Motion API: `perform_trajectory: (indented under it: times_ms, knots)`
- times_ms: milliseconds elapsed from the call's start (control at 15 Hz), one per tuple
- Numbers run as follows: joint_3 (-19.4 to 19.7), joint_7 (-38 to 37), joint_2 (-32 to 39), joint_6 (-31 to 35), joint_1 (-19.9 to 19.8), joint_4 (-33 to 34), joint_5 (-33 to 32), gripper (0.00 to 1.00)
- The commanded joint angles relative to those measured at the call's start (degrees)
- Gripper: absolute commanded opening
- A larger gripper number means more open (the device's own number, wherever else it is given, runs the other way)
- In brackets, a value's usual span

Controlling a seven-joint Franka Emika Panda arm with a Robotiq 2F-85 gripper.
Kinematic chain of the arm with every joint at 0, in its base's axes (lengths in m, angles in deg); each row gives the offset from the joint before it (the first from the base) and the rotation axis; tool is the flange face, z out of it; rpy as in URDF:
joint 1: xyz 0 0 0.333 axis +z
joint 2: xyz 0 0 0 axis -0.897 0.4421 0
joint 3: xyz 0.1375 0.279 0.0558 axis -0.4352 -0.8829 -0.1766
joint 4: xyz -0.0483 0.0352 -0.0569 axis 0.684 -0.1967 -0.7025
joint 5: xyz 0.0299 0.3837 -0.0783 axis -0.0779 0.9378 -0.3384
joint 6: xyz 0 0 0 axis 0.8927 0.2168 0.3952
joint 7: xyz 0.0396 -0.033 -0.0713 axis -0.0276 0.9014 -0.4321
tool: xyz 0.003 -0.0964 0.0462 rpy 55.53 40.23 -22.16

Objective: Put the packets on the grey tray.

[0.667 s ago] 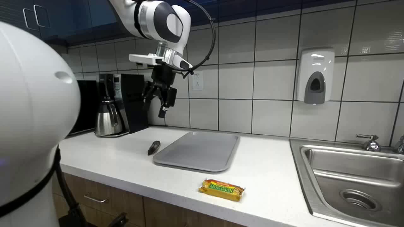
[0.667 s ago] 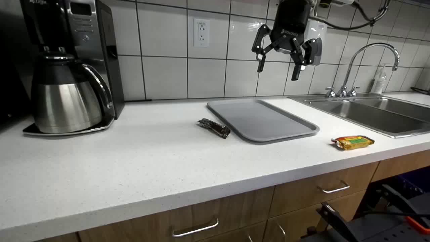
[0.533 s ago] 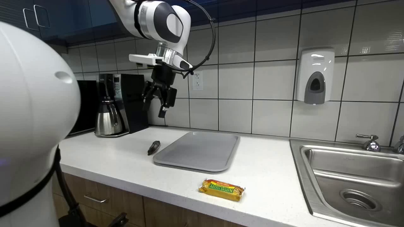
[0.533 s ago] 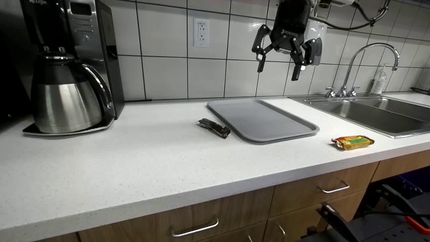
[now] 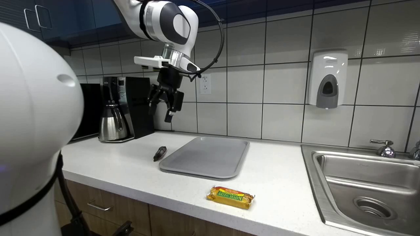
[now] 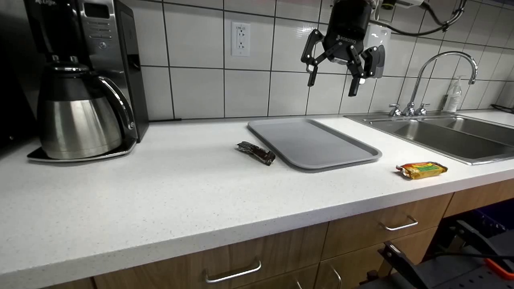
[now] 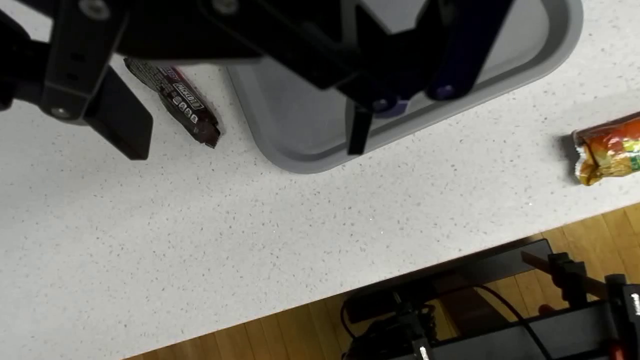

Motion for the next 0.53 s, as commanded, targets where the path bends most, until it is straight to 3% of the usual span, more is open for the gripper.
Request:
perform_trajectory:
  times_ms: [0,467]
  knots:
    - [-0.43,0.07,0.01,-0.11,-0.46,0.07,0.06,1.00]
    - [-1.47,2.77,5.27,0.53,0.54,3.56,-1.70,1.00]
